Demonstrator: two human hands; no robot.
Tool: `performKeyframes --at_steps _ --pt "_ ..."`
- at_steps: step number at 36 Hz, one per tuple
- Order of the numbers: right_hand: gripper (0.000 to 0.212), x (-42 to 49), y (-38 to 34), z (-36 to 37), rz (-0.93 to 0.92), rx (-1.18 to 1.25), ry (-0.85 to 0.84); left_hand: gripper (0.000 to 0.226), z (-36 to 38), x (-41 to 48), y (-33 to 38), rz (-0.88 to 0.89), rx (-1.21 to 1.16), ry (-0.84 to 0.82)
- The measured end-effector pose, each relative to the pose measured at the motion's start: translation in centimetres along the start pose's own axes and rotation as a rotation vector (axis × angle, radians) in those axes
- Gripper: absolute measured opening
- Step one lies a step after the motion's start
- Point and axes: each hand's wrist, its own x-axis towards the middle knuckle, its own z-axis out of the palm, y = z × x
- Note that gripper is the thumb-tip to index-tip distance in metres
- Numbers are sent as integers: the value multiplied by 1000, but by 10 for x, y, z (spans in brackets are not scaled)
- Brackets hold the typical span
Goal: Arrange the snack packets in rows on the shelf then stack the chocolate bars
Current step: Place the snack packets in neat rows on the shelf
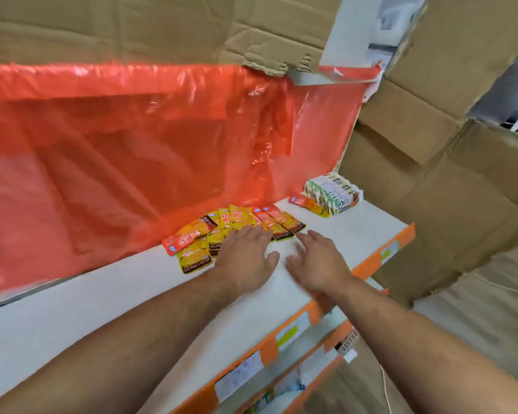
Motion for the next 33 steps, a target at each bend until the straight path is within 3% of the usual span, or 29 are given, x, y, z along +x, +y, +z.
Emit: performKeyframes --at_steps 12,20,26,33 --pt "72 109 89 -10 -138 59 -130 44 40 82 63 -211 3 44" --pt "82 150 96 -13 -227 11 -188 82 57 108 62 -267 126 -156" --pt "114 174 95 -18 -192 11 -322 87 50 122 58 -311 141 -330" --pt "99 173 89 -20 -258 -22 -290 78 46 125 64 -319 138 -306"
